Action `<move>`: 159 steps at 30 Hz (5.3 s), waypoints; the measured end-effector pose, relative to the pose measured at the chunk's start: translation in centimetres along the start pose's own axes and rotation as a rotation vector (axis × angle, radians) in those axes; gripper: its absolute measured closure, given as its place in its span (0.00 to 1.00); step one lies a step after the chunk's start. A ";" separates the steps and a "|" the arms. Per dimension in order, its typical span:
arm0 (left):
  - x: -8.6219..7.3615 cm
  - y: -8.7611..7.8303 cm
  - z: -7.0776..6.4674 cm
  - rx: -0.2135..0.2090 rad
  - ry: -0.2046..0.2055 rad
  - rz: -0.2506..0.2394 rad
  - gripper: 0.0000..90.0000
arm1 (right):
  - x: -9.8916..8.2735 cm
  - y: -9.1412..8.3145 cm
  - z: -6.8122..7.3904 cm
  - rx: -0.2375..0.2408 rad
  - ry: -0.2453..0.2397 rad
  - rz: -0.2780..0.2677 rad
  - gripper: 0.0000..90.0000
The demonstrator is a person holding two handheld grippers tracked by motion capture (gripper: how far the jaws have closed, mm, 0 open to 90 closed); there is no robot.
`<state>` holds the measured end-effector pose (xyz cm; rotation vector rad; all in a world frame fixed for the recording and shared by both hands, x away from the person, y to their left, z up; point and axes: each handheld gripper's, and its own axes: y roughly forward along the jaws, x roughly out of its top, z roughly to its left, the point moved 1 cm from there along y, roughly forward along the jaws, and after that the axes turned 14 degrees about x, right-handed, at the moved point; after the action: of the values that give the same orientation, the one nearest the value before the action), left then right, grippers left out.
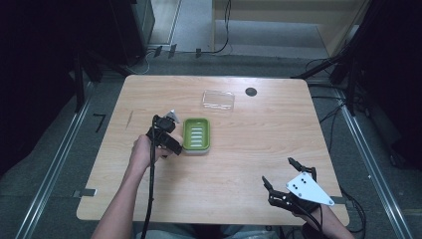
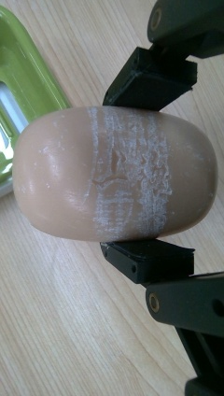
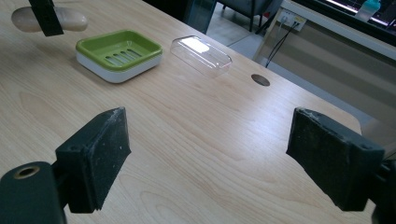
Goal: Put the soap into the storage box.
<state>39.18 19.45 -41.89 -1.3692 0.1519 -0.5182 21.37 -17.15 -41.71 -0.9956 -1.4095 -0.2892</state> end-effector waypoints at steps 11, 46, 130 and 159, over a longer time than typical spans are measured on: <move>0.8 -0.1 -0.4 0.002 -0.005 -0.006 0.38 | 0.0 0.0 0.0 0.001 -0.002 0.001 0.15; 3.8 -0.7 -2.3 -0.017 -0.100 -0.113 0.38 | 0.0 0.0 0.0 0.001 0.000 0.000 0.15; 5.7 3.6 -6.1 0.103 -0.368 -0.202 0.37 | -0.1 -0.1 -0.1 0.000 -0.008 -0.010 0.15; 5.4 0.5 -4.9 0.071 -0.282 -0.182 0.15 | -0.4 -0.3 -0.2 -0.009 -0.002 -0.007 0.15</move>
<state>42.08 12.75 -42.38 -1.3786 -0.2204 -0.4707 21.23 -17.64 -41.87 -0.9988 -1.4150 -0.3006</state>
